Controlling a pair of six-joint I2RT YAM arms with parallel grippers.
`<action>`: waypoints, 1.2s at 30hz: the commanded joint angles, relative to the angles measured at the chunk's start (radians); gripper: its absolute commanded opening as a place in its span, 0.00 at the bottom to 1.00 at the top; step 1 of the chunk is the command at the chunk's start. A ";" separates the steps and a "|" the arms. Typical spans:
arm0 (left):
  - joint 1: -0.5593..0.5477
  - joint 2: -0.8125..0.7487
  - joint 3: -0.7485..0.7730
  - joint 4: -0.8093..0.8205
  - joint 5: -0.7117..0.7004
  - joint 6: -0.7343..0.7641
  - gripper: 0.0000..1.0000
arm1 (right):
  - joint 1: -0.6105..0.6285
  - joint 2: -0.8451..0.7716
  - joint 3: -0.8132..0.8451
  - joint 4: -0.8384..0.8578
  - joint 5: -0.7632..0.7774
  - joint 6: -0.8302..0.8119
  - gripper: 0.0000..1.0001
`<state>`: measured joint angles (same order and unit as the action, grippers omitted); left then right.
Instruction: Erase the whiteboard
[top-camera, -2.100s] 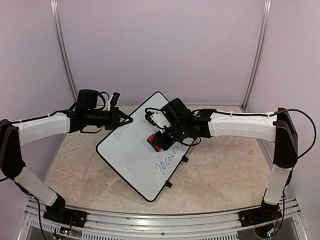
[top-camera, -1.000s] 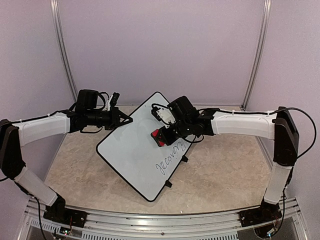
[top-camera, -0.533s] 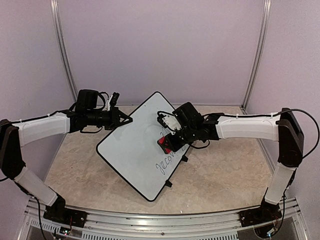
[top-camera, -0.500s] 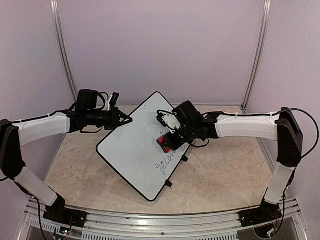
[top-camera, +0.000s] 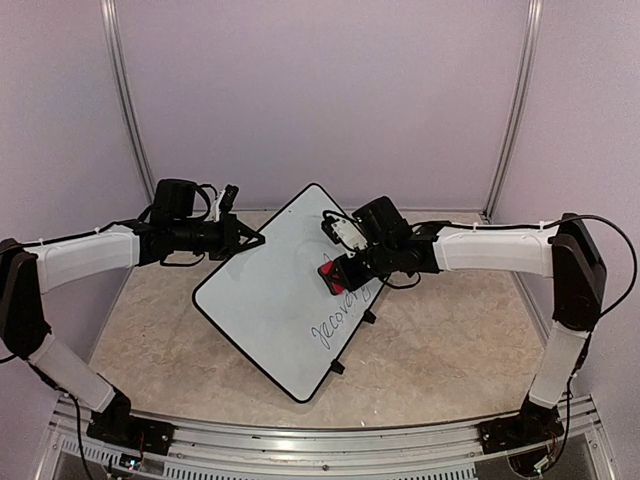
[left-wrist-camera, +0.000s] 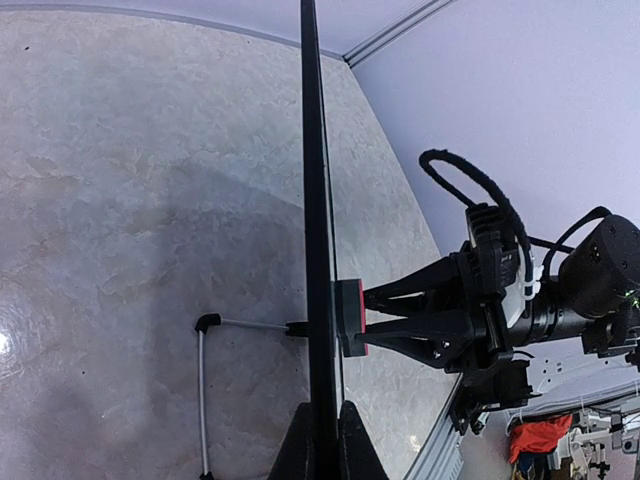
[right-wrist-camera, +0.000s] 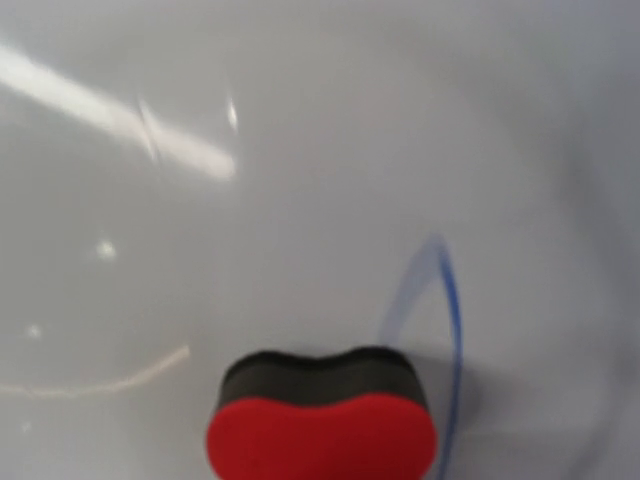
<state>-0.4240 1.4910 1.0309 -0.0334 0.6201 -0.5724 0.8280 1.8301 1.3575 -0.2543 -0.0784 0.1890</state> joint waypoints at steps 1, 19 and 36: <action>-0.007 -0.019 -0.017 0.061 0.033 0.080 0.00 | -0.006 -0.051 -0.117 -0.023 0.007 0.028 0.21; -0.007 -0.015 -0.020 0.058 0.028 0.082 0.00 | -0.005 0.021 0.078 -0.068 0.012 -0.008 0.21; -0.006 -0.017 -0.020 0.063 0.032 0.080 0.00 | 0.007 -0.031 0.022 -0.030 -0.015 0.020 0.21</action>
<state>-0.4252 1.4895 1.0290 -0.0280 0.6369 -0.5606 0.8299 1.7737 1.2846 -0.2890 -0.0971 0.2108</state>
